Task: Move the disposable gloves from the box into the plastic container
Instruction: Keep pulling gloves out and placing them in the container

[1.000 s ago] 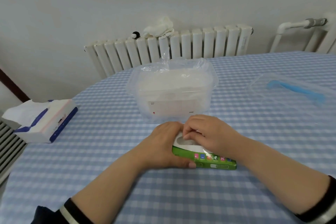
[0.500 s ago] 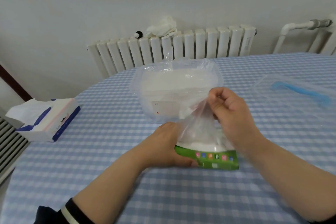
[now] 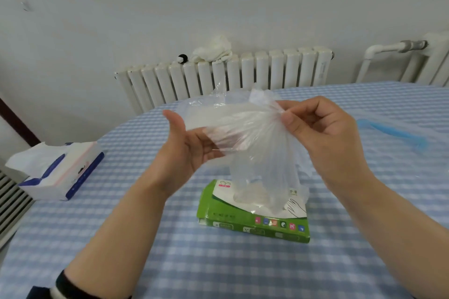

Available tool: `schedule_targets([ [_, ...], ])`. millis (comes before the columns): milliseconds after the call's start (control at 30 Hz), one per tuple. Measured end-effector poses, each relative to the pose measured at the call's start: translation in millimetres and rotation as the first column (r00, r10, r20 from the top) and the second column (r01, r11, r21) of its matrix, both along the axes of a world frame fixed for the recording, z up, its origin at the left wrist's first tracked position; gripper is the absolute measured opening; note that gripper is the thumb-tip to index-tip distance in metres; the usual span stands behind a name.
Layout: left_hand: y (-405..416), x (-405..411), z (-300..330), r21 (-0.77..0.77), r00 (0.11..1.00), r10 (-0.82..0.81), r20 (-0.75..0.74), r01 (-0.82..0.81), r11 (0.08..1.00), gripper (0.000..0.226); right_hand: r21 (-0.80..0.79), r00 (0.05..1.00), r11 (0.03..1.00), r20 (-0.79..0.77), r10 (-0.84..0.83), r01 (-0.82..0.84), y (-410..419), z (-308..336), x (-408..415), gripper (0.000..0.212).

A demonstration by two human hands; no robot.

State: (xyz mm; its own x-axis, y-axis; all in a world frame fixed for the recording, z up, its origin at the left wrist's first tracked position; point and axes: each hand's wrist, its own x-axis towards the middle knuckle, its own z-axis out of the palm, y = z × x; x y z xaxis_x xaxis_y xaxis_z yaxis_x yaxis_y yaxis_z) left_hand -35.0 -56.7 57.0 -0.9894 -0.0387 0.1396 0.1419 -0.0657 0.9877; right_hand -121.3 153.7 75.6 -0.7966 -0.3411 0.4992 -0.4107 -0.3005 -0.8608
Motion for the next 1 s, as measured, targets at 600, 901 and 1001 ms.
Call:
schedule_targets([
  [600,7.7,-80.2,92.7,-0.559,0.873,0.419,-0.248,-0.482,0.675,0.013,0.35,0.547,0.709,-0.835,-0.06,0.612,4.0,-18.1,-22.7,0.052],
  [901,-44.3,-108.5,39.0,-0.715,0.747,0.612,-0.259,-0.575,0.399,0.067,0.573,0.605,0.511,-0.787,0.125,0.64,-7.5,-58.8,-40.8,0.062],
  [1001,-49.7,-108.7,28.0,-0.884,0.757,0.586,-0.289,-0.446,0.139,0.074,0.529,0.624,0.627,-0.777,0.086,0.572,-10.0,-61.1,-36.8,0.053],
])
